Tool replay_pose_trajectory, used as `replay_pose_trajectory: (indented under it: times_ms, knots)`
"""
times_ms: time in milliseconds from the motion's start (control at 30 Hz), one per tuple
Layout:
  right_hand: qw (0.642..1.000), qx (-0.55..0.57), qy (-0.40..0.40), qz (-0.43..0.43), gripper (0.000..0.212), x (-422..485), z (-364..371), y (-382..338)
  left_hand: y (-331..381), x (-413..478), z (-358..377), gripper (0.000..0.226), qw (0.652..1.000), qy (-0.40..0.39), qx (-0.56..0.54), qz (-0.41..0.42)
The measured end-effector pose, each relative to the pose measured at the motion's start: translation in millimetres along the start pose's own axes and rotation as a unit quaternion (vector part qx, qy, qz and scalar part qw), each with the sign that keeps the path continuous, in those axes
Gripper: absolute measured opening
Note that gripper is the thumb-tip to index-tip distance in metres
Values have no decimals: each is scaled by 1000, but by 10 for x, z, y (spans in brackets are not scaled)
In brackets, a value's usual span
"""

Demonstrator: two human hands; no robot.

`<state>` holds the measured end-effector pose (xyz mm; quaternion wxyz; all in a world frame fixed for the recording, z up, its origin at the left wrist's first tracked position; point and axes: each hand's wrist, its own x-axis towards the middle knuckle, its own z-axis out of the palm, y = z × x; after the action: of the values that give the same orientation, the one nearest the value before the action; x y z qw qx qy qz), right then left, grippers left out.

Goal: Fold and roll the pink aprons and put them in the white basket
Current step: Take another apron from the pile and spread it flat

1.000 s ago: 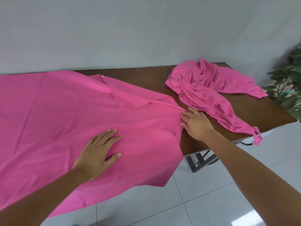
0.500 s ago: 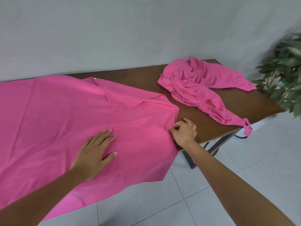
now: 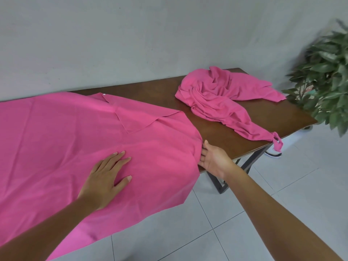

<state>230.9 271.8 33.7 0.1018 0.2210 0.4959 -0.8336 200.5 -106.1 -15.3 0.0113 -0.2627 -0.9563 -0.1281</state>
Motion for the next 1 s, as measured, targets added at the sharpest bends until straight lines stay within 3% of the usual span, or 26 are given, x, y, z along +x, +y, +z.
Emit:
replay_pose_trajectory:
  times_ms: [300, 500, 633, 800, 1000]
  knots:
    - [998, -40, 11, -40, 25, -88, -72, -78, 5, 4, 2, 71, 1000, 3, -6, 4]
    - [988, -65, 126, -62, 19, -124, -296, -255, -4, 11, 2, 72, 1000, -2, -8, 2]
    - [964, -177, 173, -94, 23, -83, -317, -309, -2, 2, 7, 72, 1000, -3, -7, 3]
    - [960, -264, 82, -55, 38, -200, -297, -249, 1, 2, 0, 72, 1000, -3, -9, 2]
    - [960, -236, 62, -137, 26, -344, -497, -164, -22, 6, 11, 72, 1000, -6, -7, 2]
